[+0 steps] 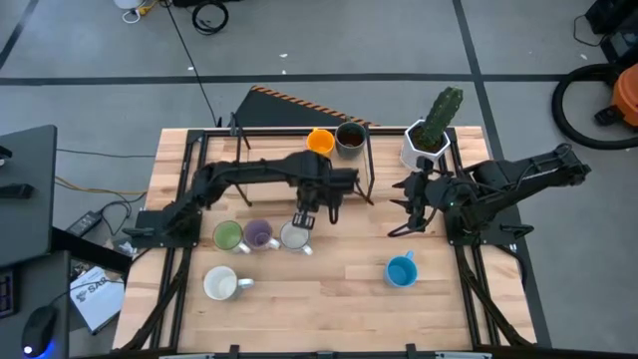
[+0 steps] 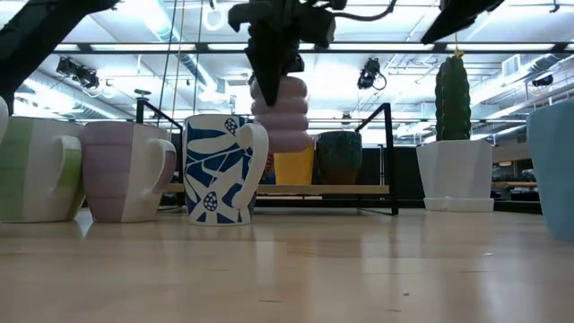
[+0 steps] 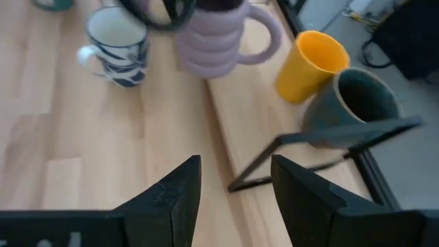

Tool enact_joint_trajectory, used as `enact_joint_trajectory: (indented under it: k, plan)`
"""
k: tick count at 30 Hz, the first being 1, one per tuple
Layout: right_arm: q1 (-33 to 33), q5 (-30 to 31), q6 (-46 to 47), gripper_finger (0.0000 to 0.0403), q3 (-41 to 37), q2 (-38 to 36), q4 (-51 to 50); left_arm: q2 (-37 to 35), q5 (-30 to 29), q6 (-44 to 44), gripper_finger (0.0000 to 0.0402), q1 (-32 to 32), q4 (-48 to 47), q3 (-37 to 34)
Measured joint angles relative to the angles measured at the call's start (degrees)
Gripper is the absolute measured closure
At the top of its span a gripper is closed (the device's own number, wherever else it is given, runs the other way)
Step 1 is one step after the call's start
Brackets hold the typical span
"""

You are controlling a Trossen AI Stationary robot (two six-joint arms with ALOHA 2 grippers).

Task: Place coffee mugs
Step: Put the purple mug on the shelf

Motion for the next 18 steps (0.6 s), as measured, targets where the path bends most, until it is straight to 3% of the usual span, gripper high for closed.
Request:
enact_joint_trajectory:
  k: [5,15,18]
  plan:
    - [1.37,3.66,0.31,0.022,0.0,-0.17,-0.28,-1.97,4.6,-0.53,0.0362,1.83,-0.06,0.02]
    - [1.71,7.29,0.82,0.022,0.0,-0.2,0.0,-6.94,3.76,-1.98,0.0362,2.75,0.02,-0.29]
    - [1.71,7.36,0.82,0.022,0.0,-0.2,0.43,-10.44,3.16,-3.59,0.0361,4.29,0.12,-3.96]
